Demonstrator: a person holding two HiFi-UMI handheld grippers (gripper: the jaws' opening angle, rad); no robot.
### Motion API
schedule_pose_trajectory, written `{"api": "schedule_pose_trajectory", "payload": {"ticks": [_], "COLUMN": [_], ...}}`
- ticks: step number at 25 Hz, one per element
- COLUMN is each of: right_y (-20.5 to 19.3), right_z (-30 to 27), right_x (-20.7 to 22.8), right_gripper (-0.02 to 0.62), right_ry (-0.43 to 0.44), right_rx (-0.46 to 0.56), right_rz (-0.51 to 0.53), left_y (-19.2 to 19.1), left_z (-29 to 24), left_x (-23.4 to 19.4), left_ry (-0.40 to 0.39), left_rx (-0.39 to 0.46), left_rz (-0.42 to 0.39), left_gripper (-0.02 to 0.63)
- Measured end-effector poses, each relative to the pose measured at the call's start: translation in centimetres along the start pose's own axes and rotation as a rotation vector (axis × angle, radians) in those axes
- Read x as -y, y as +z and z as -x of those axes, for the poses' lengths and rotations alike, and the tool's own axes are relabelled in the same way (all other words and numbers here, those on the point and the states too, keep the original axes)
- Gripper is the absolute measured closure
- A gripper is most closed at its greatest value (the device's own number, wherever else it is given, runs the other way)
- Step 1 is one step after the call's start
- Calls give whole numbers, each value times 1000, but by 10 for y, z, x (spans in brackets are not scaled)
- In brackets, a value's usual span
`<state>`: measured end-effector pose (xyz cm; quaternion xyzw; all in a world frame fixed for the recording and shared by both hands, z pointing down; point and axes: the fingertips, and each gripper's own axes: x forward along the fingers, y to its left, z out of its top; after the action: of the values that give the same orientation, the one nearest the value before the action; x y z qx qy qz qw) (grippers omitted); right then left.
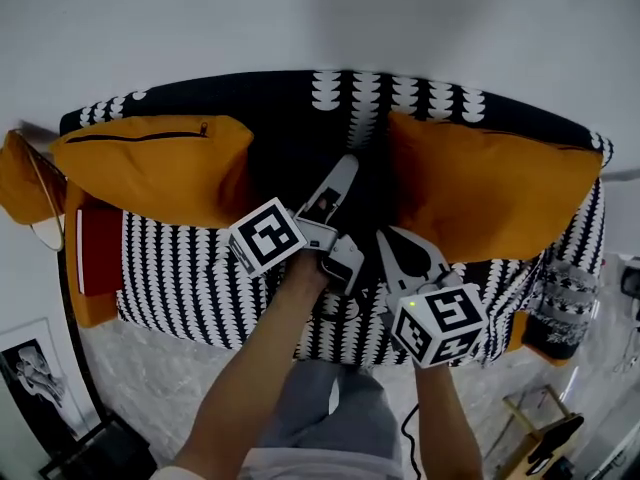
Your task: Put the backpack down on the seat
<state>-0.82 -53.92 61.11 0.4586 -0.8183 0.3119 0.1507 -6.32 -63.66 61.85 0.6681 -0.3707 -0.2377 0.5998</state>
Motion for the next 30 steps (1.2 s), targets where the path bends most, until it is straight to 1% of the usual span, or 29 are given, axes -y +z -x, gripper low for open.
{"api": "schedule_pose_trajectory", "payload": {"ticks": [3,5,7,11,15,20,23,27,30], "right_y": [-1,1,1,2,4,7,14,26,35], "right_z": [1,3,5,9,17,29,40,60,77], "right_x": [0,-1,-4,-10,-17,-28,-36,-46,-53], "right_gripper": [594,594,594,594,594,594,594,594,594], "right_ry": [-3,-4,-3,2,10,17,21,21,17], "right_rx": [-2,1,1,0,4,14,27,51,70], "right_rz": [-3,-1,4,16,27,39,49,67,80], "left_y": [-1,-1,-3,-5,-10,-16,-22,-37,-46], "left_z": [2,4,6,14,24,39,50,64,77], "left_x": [-1,0,0,-1,8,23,37,65,86], "left_ry": [8,20,32,49,29,28,32,28,41], "left_rx": [-8,-17,-30,-39,-52,-48,-65,-103,-120], "left_rz": [-18,-34,-41,-41,-53,-84,-140,-257,-359], "left_gripper": [410,359,339,338,339,339,339,339,342]}}
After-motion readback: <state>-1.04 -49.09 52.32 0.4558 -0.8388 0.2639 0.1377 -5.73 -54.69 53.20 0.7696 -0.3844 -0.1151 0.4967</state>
